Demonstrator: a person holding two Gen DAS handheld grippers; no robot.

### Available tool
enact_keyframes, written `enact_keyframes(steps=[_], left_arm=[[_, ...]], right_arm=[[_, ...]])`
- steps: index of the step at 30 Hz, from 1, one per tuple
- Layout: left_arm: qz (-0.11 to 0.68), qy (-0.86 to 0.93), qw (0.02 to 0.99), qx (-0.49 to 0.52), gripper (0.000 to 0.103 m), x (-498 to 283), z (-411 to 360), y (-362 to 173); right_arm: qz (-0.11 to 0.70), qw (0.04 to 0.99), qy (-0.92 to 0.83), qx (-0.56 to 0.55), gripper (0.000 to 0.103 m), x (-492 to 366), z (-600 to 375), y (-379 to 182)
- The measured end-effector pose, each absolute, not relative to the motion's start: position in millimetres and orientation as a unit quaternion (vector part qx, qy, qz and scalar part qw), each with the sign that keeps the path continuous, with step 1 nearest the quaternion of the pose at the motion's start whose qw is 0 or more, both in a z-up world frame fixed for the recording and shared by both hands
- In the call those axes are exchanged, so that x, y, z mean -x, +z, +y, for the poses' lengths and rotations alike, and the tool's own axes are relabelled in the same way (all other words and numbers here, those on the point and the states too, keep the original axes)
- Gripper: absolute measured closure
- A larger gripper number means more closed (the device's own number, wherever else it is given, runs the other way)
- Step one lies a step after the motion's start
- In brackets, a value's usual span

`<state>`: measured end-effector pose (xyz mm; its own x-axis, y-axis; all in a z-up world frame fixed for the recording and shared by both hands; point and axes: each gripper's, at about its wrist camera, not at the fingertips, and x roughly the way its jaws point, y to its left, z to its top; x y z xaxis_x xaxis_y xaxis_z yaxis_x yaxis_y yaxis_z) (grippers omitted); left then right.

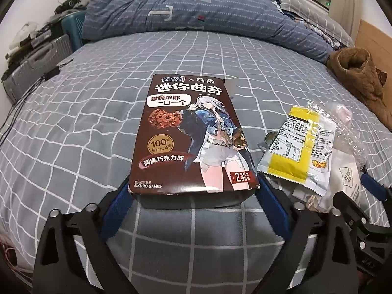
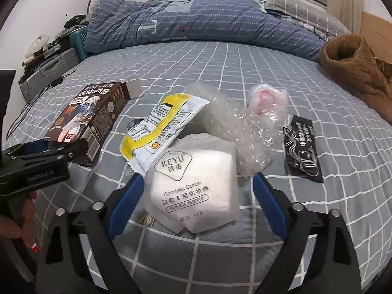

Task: Collect trash
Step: 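Grasp the brown snack box with the left tool while the right tool grasps the white KEYU cotton bag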

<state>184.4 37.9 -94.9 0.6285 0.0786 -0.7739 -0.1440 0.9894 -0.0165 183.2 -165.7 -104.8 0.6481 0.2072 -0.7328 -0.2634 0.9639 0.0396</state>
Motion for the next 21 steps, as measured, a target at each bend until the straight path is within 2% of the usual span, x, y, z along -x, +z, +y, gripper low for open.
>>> enact_keyframes(steps=[2, 10, 21], left_arm=[[0.425, 0.060, 0.902, 0.037, 0.013, -185.7, 37.2, -95.0], [0.416, 0.059, 0.907, 0.036, 0.015, -182.7, 38.4, -96.3], [0.388, 0.061, 0.918, 0.044, 0.015, -161.4, 42.0, -77.9]], right_arm=[[0.401, 0.906, 0.134, 0.038, 0.031, -182.7, -163.7, -105.7], [0.410, 0.902, 0.131, 0.039, 0.052, -182.6, -163.6, -109.6], [0.390, 0.911, 0.133, 0.032, 0.054, -169.4, -172.8, -88.0]])
